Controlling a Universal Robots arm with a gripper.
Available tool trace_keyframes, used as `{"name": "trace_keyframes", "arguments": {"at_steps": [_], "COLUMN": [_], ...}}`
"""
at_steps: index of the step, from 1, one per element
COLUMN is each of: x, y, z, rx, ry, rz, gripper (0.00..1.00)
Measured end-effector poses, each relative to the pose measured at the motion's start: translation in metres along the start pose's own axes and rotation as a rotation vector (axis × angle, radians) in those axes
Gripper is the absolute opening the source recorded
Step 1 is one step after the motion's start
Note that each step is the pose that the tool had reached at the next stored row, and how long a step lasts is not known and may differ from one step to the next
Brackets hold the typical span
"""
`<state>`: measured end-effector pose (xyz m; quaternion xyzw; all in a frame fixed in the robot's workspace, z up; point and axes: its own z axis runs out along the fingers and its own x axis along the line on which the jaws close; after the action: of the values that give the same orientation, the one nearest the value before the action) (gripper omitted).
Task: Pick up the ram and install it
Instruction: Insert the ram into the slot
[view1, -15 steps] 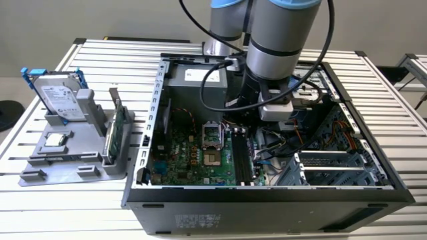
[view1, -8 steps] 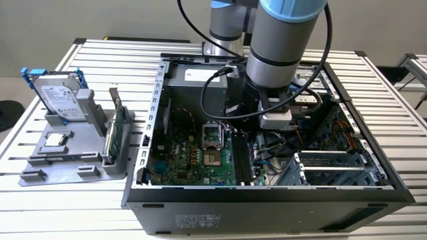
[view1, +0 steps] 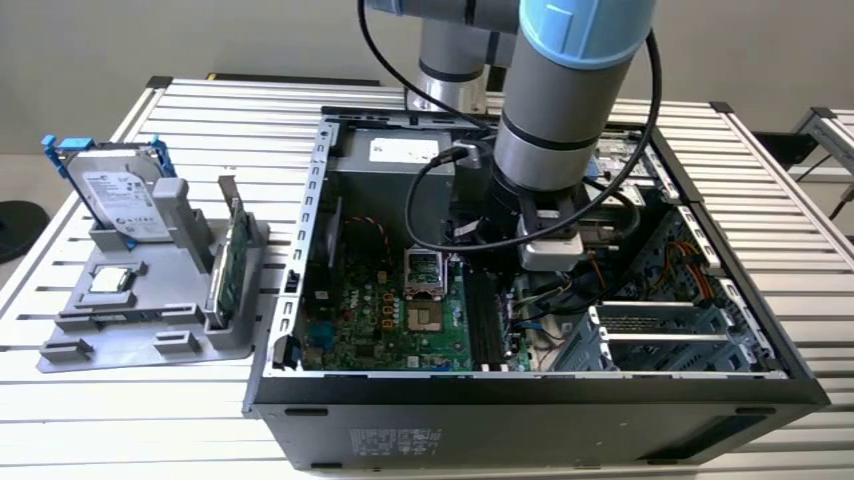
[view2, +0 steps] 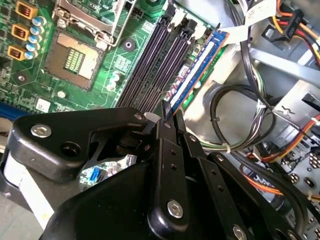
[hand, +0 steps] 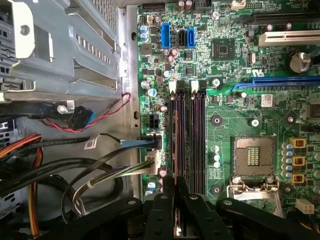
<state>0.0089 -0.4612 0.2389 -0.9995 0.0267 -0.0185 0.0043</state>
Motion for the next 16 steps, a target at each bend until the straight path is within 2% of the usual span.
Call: {"name": "trace_keyframes", "arguments": {"at_steps": [7,12,16], "x": [0.0021,0.0022,0.0023], "y": [0.0035,0.0053,0.0095], "z": [0.0009,0.0031,0.0051], "rx": [0.0004,0.0013,0.0017], "ry": [-0.0002,-0.0005,-0.0006], "rz": [-0.001,-0.029,-0.037], "gripper": [0.0,0.0,0.0]}}
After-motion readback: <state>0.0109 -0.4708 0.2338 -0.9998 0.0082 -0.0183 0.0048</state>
